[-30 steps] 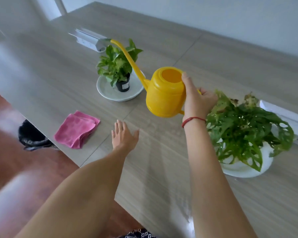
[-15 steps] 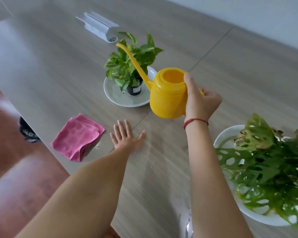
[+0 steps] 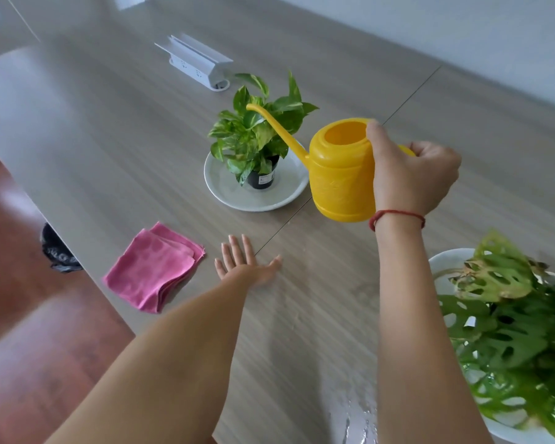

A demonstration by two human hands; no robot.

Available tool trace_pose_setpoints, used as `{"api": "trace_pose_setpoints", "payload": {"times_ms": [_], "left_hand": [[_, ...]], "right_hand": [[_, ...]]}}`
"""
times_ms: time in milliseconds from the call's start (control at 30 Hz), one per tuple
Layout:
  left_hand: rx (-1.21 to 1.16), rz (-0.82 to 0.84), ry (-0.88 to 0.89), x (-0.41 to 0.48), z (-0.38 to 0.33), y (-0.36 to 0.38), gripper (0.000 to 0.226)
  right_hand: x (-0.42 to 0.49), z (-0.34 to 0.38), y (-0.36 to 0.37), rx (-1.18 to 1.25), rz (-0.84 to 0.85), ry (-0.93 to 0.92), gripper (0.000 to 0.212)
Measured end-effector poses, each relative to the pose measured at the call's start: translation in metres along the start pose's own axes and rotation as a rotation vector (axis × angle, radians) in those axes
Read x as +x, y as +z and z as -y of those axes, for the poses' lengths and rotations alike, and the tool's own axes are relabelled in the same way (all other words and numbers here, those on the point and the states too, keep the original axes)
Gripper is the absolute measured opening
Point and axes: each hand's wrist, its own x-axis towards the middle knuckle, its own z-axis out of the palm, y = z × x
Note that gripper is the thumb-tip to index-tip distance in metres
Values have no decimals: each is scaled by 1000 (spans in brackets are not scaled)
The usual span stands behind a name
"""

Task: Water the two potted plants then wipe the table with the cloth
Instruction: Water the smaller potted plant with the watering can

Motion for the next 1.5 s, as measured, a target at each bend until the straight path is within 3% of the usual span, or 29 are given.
{"api": "trace_pose_setpoints", "payload": {"times_ms": [267,1500], "left_hand": [[-5,-1,6,1,3,1,103],[0,-17,-12,-1,0,1,101]], "right_hand": [[5,19,0,-110,-37,-141,61],[20,39,-14,-155,-48,-173,57]]}}
